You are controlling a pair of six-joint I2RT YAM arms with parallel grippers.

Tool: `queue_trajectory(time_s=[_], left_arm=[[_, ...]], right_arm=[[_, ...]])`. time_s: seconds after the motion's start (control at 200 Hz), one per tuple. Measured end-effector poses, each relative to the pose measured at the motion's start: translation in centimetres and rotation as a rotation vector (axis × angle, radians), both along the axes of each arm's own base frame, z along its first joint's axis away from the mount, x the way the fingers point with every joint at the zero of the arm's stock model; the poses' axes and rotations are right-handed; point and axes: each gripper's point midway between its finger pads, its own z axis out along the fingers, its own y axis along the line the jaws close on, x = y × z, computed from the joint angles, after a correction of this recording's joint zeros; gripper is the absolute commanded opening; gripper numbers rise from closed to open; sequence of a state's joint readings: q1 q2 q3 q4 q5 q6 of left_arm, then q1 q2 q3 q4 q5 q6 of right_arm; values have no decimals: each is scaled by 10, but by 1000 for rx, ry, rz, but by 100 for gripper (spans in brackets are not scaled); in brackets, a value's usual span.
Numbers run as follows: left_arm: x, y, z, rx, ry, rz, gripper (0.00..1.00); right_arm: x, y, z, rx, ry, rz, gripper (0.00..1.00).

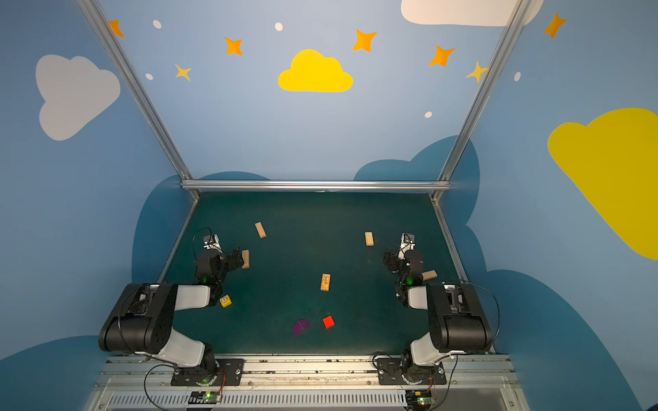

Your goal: Build the wood block tower

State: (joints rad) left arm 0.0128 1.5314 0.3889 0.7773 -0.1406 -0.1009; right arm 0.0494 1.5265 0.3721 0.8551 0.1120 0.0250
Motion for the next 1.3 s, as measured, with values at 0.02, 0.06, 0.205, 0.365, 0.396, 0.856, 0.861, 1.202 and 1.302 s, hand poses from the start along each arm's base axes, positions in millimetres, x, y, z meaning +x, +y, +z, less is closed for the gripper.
queue_trajectory(time_s=[0.02,0.06,0.205,0.365,0.396,0.856,0.861,1.202,1.302], left_arm=[[0,0,0,0,0,0,100],[0,0,0,0,0,0,100],[0,0,0,0,0,0,100],[0,0,0,0,0,0,100],[0,0,0,0,0,0,100],[0,0,0,0,1,0,100],[0,0,0,0,1,0,100],[0,0,0,0,1,-1,100],[-2,1,0,9,11,12,100]], right_arm=[[0,0,0,0,0,0,95],[0,0,0,0,0,0,95],[0,0,0,0,0,0,95],[0,0,0,0,0,0,95],[0,0,0,0,0,0,95],[0,0,0,0,0,0,95],[0,0,0,0,0,0,95],[0,-2,0,6,-1,-2,93],[-5,-1,4,8,29,2,92]])
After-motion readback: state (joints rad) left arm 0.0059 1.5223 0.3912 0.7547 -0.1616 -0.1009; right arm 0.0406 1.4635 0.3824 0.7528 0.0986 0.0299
